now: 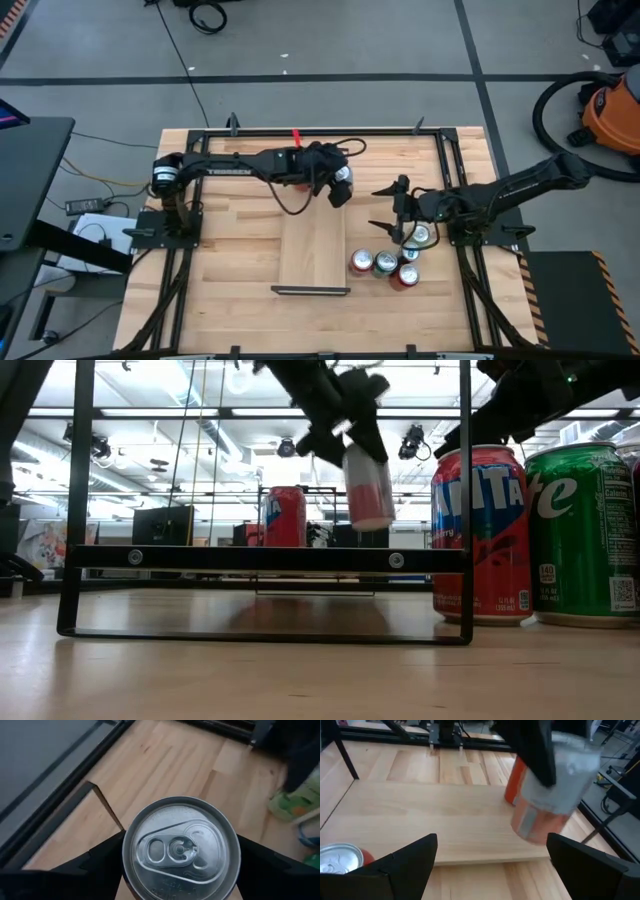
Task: Place canned beverage on shelf
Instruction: Put the pink white soda can on the shelf, then put the light green soda can on the shelf
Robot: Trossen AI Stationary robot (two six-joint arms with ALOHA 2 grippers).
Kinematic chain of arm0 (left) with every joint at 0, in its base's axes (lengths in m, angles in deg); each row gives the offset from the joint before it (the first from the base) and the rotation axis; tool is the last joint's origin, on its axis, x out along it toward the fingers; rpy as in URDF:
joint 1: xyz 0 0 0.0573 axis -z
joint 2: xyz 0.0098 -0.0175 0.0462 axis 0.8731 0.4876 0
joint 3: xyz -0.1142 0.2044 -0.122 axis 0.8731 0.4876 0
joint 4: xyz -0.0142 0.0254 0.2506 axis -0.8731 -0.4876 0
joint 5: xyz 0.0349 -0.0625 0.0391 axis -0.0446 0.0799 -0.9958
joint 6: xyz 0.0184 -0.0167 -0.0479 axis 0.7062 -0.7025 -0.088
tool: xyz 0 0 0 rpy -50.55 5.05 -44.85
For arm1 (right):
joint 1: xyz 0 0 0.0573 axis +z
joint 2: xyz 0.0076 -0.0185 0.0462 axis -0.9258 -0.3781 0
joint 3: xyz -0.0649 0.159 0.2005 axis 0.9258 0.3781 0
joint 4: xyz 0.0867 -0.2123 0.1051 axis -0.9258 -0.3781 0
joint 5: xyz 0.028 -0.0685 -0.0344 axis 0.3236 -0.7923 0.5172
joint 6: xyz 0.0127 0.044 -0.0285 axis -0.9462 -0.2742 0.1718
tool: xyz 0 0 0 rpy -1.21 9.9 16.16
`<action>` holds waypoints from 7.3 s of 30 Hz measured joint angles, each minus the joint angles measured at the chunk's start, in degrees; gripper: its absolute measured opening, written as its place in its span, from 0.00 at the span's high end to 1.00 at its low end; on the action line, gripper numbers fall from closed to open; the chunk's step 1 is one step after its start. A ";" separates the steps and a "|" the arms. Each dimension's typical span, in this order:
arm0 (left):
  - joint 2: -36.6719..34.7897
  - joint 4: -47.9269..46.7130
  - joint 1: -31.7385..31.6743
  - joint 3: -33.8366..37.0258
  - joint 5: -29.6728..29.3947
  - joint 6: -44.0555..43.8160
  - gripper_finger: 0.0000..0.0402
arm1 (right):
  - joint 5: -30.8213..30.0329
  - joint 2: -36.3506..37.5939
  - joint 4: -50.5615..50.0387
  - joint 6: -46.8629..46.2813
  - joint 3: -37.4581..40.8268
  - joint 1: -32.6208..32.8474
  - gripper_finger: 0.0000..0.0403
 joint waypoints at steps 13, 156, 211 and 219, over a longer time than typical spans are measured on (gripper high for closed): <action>4.07 0.09 -2.69 0.14 0.29 1.53 0.24 | 0.32 0.57 -1.03 -1.22 -0.01 0.66 0.04; 7.22 -0.58 2.22 -4.20 -1.18 29.30 0.01 | 0.45 2.04 -1.66 -2.13 0.00 1.09 0.04; 7.44 -19.05 13.32 -15.64 1.26 13.56 0.01 | -1.42 -4.40 -12.94 -11.18 -5.93 3.79 0.04; 7.44 -19.58 13.12 -15.59 -0.89 17.48 0.01 | -2.31 -8.66 -34.34 -20.60 -16.80 5.76 0.04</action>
